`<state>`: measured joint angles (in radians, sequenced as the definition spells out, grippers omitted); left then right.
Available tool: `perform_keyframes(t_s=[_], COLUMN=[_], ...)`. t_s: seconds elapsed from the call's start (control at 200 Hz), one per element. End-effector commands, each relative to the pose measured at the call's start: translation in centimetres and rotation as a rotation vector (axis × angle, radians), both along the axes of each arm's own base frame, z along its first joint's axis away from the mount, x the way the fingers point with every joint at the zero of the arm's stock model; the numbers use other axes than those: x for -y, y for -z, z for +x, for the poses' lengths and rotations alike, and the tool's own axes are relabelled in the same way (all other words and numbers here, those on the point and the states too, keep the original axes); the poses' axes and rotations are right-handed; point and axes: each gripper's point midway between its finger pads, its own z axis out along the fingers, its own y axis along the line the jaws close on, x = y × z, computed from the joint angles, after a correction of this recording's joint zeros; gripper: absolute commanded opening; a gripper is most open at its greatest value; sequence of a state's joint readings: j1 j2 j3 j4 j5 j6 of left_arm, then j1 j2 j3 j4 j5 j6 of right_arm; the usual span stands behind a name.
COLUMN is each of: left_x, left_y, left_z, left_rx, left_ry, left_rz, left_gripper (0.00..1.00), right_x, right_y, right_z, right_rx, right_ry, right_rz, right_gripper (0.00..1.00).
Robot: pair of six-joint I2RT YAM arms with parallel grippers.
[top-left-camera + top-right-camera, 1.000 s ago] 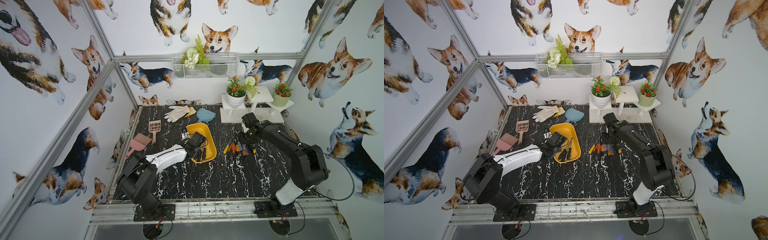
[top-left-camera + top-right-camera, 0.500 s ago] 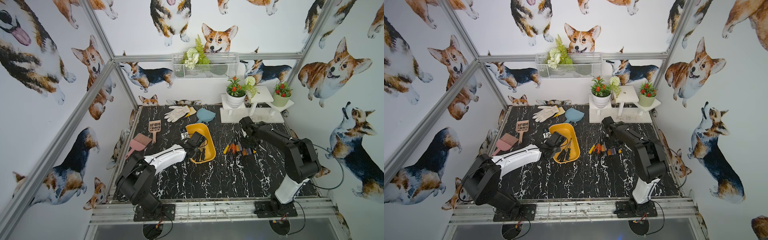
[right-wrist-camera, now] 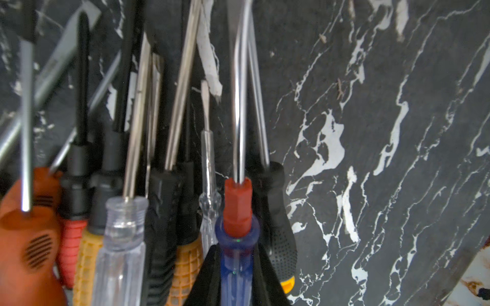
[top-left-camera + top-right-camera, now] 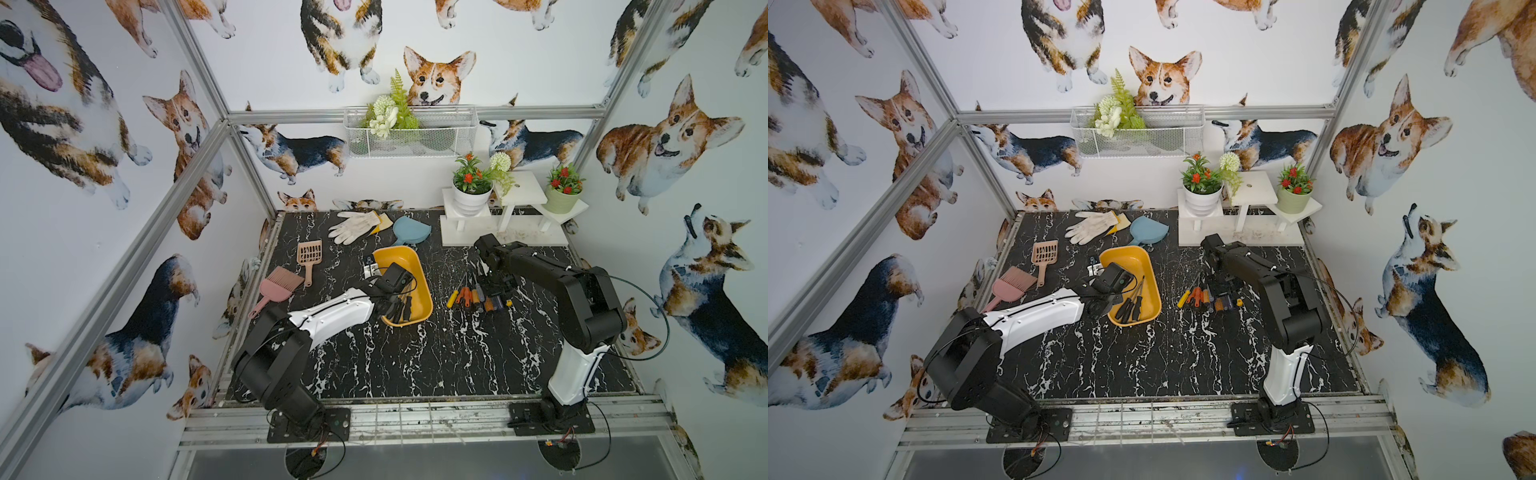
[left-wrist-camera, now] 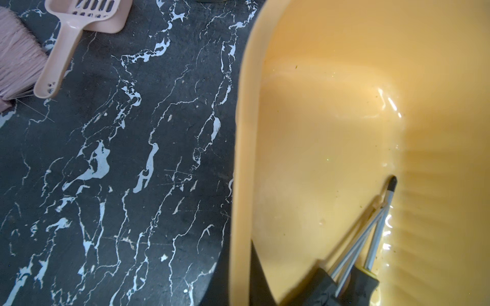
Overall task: Take out the screwdriver from the storage box
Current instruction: Place the screwdriver at the center of the board.
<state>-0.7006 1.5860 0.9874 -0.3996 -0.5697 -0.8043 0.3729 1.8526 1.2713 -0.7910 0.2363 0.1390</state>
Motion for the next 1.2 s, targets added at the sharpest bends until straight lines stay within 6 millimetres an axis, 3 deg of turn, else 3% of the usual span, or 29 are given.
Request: perform_keyframes(t_s=[0.0,0.33,0.561,0.696,0.941,1.191], left_x=[0.0,0.1,0.2,0.1,0.4,0.7], left_y=[-0.8,-0.9,-1.0,-1.1,-1.4,-1.2], left_z=[0.4,0.4,0.5,0.5,0.6,0.8], left_rx=[0.031,0.034,0.037,0.039,0.057,0.08], left_ry=[-0.016,-0.011,-0.01,-0.011,0.001,0.01], left_rz=[-0.01,-0.009,-0.013,-0.013,-0.023,-0.031], left_gripper=[0.0,0.0,0.0,0.0,0.0,0.0], right_x=[-0.1,0.1,-0.6,-1.5,-4.9,-11.7], right_y=[0.1,0.1,-0.5,-2.2,-7.1,-11.0], right_z=[-0.3,-0.5,-0.7,-0.6,-0.5,-2.0], right_rx=[-0.027,-0.014,-0.008,0.039,0.147,0.199], right_ry=[0.016,0.042,0.041,0.034,-0.02,-0.128], right_rz=[0.006,0.002,0.049,0.097,0.263,0.457], right_gripper=[0.13,0.32,0.35,0.36,0.36,0.36])
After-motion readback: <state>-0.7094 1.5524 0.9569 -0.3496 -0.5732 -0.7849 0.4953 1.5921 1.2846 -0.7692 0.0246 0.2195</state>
